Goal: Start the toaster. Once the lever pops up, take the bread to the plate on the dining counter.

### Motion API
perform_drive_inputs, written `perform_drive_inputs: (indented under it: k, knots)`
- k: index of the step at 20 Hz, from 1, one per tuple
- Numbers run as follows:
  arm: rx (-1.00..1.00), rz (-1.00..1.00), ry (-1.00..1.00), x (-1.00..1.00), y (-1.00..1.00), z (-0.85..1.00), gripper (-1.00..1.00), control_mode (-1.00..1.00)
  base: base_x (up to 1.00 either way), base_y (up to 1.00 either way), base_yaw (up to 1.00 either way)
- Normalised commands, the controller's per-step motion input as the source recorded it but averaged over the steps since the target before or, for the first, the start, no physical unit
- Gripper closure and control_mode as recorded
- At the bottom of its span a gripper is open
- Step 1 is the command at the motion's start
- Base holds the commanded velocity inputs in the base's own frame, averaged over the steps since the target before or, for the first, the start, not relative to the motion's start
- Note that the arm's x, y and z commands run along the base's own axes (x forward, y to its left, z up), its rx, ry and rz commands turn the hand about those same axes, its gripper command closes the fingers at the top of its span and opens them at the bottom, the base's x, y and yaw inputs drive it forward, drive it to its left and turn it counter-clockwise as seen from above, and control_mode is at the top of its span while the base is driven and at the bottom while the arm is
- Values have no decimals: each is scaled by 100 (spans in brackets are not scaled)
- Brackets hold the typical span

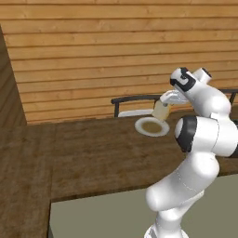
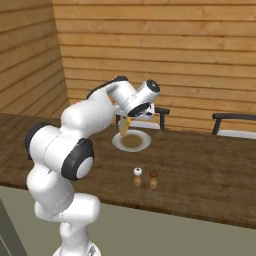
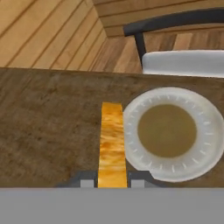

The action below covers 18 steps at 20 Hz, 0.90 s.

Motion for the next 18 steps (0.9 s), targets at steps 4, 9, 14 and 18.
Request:
perform_drive_inputs:
  k: [4,9,14,18]
  knots:
    - [0,0,8,36,14,-49,100,-100,0,0,0]
    - [0,0,4,9,24,-51,100,-100,0,0,0]
    - [0,0,1,4,3,-31,100,-100,0,0,0]
    - [0,0,0,35,0,-10,100,-100,0,0,0]
